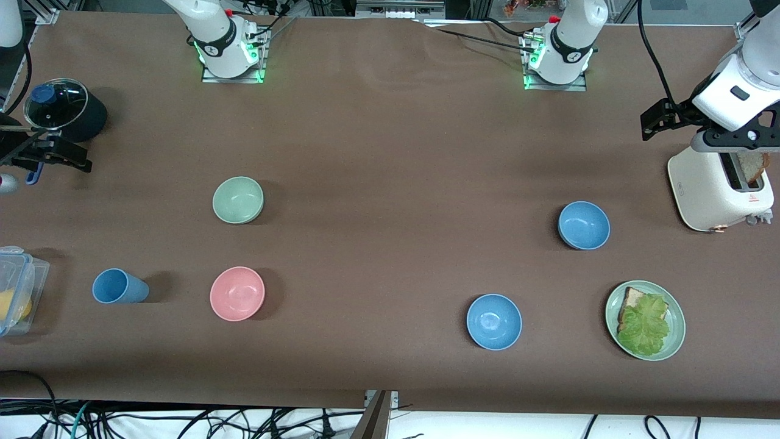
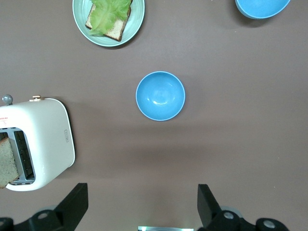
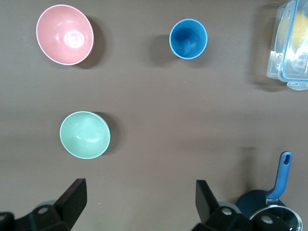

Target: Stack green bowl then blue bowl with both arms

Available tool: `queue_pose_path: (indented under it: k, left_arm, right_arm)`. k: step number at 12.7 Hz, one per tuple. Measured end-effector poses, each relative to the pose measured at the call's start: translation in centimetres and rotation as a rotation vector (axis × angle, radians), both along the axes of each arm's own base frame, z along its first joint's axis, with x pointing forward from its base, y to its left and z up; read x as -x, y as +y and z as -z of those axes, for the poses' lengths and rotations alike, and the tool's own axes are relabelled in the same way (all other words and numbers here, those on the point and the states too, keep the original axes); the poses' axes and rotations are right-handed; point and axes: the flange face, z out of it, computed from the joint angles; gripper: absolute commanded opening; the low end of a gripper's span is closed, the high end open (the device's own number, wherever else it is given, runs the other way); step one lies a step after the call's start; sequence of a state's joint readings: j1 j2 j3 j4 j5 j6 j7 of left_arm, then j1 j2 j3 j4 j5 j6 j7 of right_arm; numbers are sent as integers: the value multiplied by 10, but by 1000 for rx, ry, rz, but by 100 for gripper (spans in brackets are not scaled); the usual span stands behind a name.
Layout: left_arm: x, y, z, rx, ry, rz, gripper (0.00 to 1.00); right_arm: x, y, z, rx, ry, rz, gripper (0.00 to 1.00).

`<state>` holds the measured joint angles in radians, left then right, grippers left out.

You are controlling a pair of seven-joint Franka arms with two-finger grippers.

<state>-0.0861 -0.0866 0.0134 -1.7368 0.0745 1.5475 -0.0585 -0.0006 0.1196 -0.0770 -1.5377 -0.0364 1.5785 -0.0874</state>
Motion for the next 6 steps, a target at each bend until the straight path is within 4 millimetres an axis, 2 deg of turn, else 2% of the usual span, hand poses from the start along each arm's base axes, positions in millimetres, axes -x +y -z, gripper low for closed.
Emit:
queue_pose_path:
  k: [6]
  left_arm:
    - [0, 0, 0, 0, -1, 0, 100]
  right_arm:
    - [0, -1, 0, 1, 0, 11, 100]
